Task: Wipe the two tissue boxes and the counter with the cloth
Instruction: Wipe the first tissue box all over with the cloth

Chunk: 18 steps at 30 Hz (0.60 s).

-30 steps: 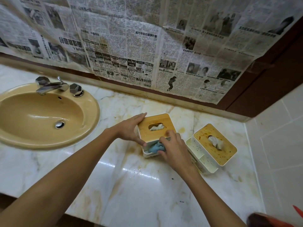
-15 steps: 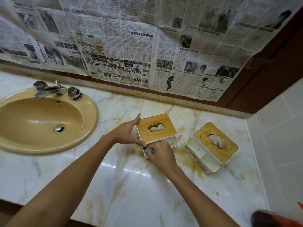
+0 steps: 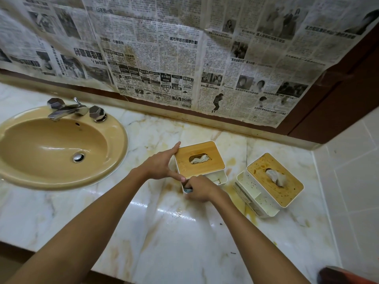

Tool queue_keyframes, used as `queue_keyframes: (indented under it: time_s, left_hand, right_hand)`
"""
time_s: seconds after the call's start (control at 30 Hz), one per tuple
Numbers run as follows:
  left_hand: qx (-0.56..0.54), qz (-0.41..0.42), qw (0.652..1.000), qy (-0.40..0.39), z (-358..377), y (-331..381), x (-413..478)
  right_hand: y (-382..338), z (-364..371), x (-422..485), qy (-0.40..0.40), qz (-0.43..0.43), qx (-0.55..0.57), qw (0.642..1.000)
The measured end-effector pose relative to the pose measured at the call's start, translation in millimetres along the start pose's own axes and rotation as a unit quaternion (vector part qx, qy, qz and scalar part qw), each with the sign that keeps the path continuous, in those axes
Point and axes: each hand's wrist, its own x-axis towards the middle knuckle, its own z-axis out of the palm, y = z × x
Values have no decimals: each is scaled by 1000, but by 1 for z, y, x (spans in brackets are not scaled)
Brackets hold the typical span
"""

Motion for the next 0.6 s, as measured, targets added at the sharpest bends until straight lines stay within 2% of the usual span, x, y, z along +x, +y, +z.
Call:
queue_keyframes:
  time_s: [0.2,0.37,0.43,0.6]
  left_hand:
    - [32,-6,999,2,-1,3,-1]
    - [30,-18,999,-14,-5,5,1]
    - [37,-20,999,-18,-7,8,2]
    - [79,-17,997,20,-4,28,1]
  right_hand:
    - [12,12,-14,172,-19,164,971]
    - [31,-13,-39,245,-61,217,943]
    - [48,-23,-55,296,-52,206,931]
    - [85,-22,-72,393,-42,84,915]
